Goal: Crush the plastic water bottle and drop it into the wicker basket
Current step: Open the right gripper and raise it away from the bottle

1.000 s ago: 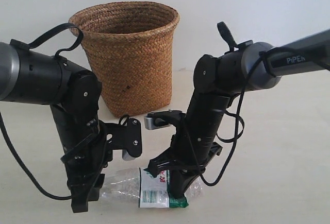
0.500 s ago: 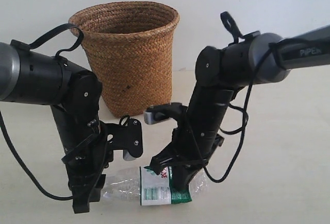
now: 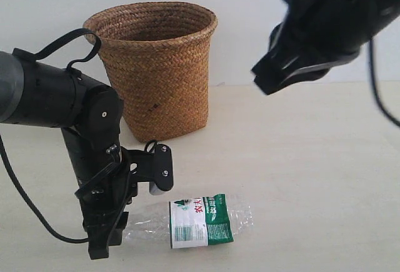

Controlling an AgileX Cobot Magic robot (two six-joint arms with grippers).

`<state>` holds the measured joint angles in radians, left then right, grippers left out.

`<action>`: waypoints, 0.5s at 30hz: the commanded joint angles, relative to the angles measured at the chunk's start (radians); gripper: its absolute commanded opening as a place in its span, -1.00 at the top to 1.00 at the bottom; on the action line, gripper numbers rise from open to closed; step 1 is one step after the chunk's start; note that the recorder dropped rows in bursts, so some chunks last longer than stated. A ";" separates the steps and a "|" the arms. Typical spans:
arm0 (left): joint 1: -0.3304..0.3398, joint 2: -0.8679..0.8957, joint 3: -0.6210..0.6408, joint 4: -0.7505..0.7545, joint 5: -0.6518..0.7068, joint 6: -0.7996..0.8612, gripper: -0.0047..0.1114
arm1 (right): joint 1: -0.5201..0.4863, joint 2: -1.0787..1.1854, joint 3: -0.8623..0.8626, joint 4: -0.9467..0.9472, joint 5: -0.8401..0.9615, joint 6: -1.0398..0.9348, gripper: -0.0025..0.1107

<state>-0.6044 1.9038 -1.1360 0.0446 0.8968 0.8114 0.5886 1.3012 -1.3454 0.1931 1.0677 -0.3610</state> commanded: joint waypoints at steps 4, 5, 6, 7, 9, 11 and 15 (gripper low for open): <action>0.002 -0.005 0.001 -0.007 -0.003 -0.008 0.85 | 0.001 -0.373 0.194 -0.026 0.006 0.083 0.96; 0.002 -0.005 0.001 -0.007 -0.003 -0.008 0.85 | 0.001 -0.428 0.237 -0.026 -0.005 0.094 0.96; 0.002 -0.005 0.001 -0.007 -0.003 -0.008 0.85 | 0.001 -0.482 0.281 -0.026 -0.019 0.099 0.96; 0.002 -0.005 0.001 -0.007 -0.003 -0.008 0.85 | 0.001 -0.526 0.318 -0.026 -0.031 0.101 0.96; 0.002 -0.005 0.001 -0.007 -0.003 -0.008 0.85 | 0.001 -0.623 0.412 -0.026 -0.066 0.116 0.96; 0.002 -0.005 0.001 -0.007 -0.003 -0.008 0.85 | 0.001 -0.726 0.510 -0.026 -0.103 0.127 0.96; 0.002 -0.005 0.001 -0.005 -0.003 -0.008 0.85 | 0.001 -0.886 0.684 -0.026 -0.151 0.177 0.96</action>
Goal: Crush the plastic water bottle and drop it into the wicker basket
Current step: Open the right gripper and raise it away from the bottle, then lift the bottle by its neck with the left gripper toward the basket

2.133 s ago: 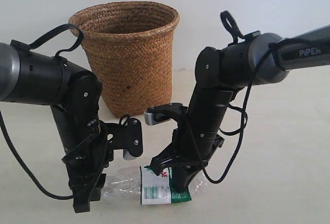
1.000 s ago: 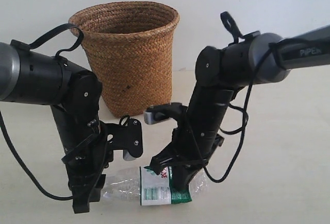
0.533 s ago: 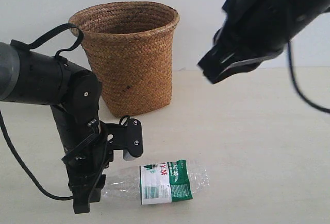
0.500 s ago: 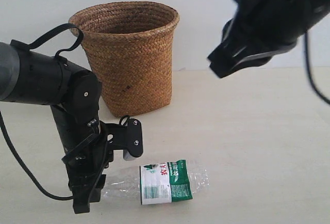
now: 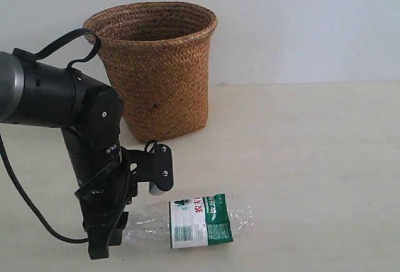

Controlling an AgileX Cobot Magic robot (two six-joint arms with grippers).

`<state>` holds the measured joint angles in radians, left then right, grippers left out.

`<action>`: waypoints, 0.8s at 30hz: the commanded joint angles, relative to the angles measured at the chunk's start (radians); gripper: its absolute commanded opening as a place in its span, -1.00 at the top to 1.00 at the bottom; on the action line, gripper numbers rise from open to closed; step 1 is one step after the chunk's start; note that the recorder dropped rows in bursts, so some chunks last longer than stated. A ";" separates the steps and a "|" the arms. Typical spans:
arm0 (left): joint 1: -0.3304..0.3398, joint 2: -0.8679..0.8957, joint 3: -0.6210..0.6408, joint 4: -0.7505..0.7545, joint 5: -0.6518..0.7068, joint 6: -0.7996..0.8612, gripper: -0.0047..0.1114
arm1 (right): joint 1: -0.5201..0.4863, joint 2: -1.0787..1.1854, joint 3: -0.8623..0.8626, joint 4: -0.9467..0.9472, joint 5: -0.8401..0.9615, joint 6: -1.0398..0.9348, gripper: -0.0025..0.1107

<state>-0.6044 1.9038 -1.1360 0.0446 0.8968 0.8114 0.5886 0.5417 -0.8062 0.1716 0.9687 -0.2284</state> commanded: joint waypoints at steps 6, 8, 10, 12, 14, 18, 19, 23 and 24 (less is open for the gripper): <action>0.002 -0.005 0.001 -0.005 -0.003 -0.008 0.85 | 0.001 -0.256 0.348 0.029 -0.193 0.120 0.96; 0.002 -0.007 0.001 -0.005 -0.007 -0.008 0.85 | 0.001 -0.265 0.357 0.058 -0.257 0.120 0.96; 0.002 -0.012 -0.006 0.003 -0.007 -0.008 0.85 | 0.001 -0.265 0.357 0.078 -0.302 0.126 0.96; 0.002 -0.027 -0.006 0.029 -0.007 -0.008 0.85 | 0.001 -0.265 0.358 0.098 -0.331 0.147 0.96; 0.002 -0.047 -0.006 0.045 -0.007 -0.008 0.85 | 0.001 -0.265 0.358 0.102 -0.346 0.149 0.96; 0.002 -0.100 -0.008 0.052 -0.032 -0.008 0.85 | 0.001 -0.265 0.358 0.102 -0.429 0.118 0.96; 0.002 -0.118 -0.011 0.054 -0.037 -0.008 0.85 | 0.001 -0.265 0.360 0.102 -0.460 0.097 0.96; 0.002 -0.159 -0.046 0.074 -0.032 -0.011 0.85 | 0.001 -0.264 0.380 0.100 -0.561 0.043 0.96; 0.002 -0.166 -0.054 0.075 -0.031 -0.011 0.85 | 0.001 -0.264 0.389 0.100 -0.574 0.039 0.96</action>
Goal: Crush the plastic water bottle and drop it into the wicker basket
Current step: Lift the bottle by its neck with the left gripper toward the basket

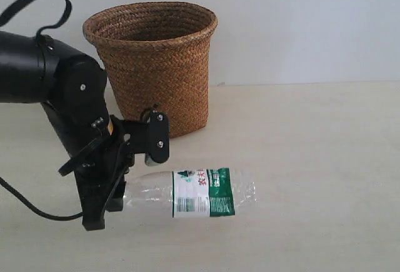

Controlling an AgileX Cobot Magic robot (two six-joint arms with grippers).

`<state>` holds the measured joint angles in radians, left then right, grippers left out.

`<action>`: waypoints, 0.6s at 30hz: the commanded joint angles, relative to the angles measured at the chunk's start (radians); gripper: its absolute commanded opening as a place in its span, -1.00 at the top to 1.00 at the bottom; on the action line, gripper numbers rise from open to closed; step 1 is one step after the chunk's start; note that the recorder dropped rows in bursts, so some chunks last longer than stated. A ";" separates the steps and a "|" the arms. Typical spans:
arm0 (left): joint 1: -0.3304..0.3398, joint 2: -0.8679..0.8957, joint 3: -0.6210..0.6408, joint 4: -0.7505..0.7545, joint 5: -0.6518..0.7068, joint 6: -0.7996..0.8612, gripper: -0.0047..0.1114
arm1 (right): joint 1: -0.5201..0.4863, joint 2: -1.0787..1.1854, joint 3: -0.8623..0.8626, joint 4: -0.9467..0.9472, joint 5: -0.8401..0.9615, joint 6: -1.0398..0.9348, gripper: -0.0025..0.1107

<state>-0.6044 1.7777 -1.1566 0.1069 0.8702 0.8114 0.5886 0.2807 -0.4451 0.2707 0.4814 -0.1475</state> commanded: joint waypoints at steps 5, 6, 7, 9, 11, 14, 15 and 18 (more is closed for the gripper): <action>0.002 -0.076 -0.078 0.074 0.043 -0.037 0.85 | 0.001 -0.003 0.050 0.011 -0.095 -0.013 0.96; 0.002 -0.081 -0.087 0.091 0.051 -0.037 0.85 | 0.001 -0.003 0.050 0.011 -0.095 -0.011 0.96; 0.002 -0.089 -0.094 0.120 0.062 -0.045 0.85 | 0.001 -0.003 0.050 0.011 -0.095 -0.011 0.96; 0.004 -0.096 -0.111 0.166 0.087 -0.065 0.85 | 0.001 -0.003 0.050 0.011 -0.095 -0.011 0.96; 0.006 -0.103 -0.130 0.213 0.114 -0.091 0.85 | 0.001 -0.003 0.050 0.011 -0.095 -0.011 0.96; 0.035 -0.113 -0.159 0.232 0.129 -0.101 0.85 | 0.001 -0.003 0.050 0.011 -0.095 -0.011 0.96; 0.045 -0.119 -0.168 0.232 0.129 -0.101 0.85 | 0.001 -0.003 0.050 0.011 -0.095 -0.011 0.96; 0.072 -0.134 -0.196 0.230 0.139 -0.101 0.85 | 0.001 -0.003 0.050 0.011 -0.095 -0.011 0.96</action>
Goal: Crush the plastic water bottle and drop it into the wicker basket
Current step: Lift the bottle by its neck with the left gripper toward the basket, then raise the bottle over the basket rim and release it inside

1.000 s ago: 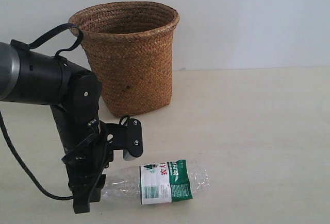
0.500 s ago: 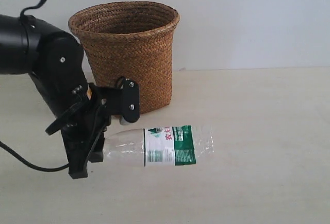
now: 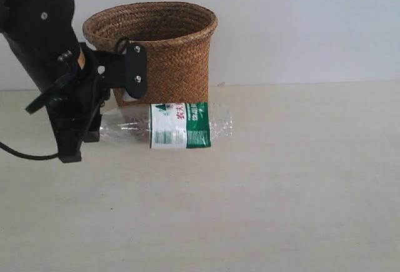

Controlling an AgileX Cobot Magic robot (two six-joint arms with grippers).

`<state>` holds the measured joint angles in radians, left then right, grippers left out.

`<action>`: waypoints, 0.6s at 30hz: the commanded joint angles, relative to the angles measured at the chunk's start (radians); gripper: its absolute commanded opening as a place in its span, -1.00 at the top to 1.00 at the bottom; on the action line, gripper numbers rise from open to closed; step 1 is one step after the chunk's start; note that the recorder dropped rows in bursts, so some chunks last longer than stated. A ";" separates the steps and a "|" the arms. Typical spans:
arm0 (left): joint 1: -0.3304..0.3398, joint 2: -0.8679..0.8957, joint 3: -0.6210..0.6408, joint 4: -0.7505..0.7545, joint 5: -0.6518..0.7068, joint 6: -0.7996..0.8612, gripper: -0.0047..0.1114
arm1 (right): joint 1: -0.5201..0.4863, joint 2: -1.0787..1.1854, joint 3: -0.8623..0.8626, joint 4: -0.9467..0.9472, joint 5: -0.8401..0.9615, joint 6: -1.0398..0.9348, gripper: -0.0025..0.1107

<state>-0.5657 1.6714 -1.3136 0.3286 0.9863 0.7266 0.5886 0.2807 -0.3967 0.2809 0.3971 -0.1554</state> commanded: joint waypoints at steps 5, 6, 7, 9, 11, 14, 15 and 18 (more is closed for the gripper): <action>0.066 -0.058 -0.101 0.012 0.044 -0.016 0.85 | 0.001 -0.003 0.001 0.001 -0.011 -0.003 0.96; 0.071 -0.064 -0.114 0.010 0.052 -0.016 0.85 | 0.001 -0.003 0.001 0.001 -0.011 -0.003 0.96; 0.073 -0.069 -0.128 0.010 0.067 -0.012 0.85 | 0.001 -0.003 0.001 0.001 -0.011 -0.003 0.96; 0.078 -0.084 -0.147 0.010 0.102 0.007 0.85 | 0.001 -0.003 0.001 0.001 -0.011 -0.003 0.96; 0.078 -0.102 -0.156 0.000 0.153 0.028 0.85 | 0.001 -0.003 0.001 0.001 -0.011 -0.003 0.96; 0.078 -0.123 -0.156 -0.080 0.235 0.051 0.85 | 0.001 -0.003 0.001 0.001 -0.011 -0.003 0.96; 0.078 -0.123 -0.156 -0.110 0.235 0.051 0.85 | 0.001 -0.003 0.001 0.001 -0.011 -0.003 0.96; 0.078 -0.125 -0.145 -0.294 0.235 0.037 0.85 | 0.001 -0.003 0.001 0.001 -0.011 -0.003 0.96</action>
<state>-0.4898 1.5561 -1.4644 0.1415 1.2183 0.7735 0.5886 0.2807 -0.3967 0.2809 0.3945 -0.1554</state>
